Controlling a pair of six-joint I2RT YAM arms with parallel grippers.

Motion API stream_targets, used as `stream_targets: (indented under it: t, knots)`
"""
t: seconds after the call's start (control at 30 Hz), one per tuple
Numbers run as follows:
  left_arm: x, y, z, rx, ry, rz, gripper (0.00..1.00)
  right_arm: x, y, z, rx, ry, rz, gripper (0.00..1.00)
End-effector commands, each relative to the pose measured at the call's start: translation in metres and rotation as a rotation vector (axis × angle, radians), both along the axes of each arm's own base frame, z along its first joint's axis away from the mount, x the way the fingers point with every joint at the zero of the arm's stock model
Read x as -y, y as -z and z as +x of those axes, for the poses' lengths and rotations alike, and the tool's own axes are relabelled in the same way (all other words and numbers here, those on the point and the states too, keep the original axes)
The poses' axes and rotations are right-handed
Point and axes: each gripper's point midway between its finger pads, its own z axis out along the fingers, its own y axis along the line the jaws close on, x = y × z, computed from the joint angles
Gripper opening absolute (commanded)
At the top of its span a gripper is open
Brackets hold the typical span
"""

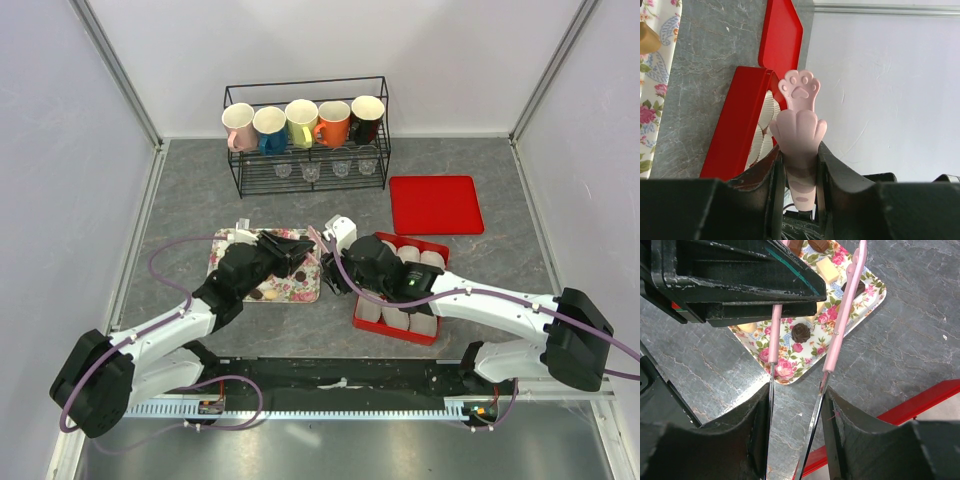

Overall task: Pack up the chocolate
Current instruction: Adjust the clamp.

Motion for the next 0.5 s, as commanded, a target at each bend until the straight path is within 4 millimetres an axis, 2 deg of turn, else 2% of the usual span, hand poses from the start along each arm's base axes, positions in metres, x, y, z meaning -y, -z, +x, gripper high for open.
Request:
stream_targets:
  t: [0.0,0.17,0.2,0.4,0.47]
  knots:
    - [0.001,-0.002,-0.001,0.0,-0.008,-0.023,0.03,-0.024,-0.04,-0.002,0.077,-0.06,0.123,0.49]
    - [0.003,0.001,-0.001,-0.009,-0.002,-0.017,0.06,-0.029,-0.042,-0.003,0.09,-0.075,0.119,0.47]
    - [0.003,0.003,-0.002,-0.012,-0.001,-0.015,0.13,-0.03,-0.043,-0.003,0.095,-0.078,0.121,0.46]
    - [0.003,0.005,-0.002,-0.015,-0.003,-0.01,0.32,-0.034,-0.046,-0.005,0.11,-0.1,0.116,0.42]
    - [0.002,0.004,-0.001,-0.01,-0.004,-0.01,0.34,-0.035,-0.047,-0.006,0.112,-0.106,0.116,0.4]
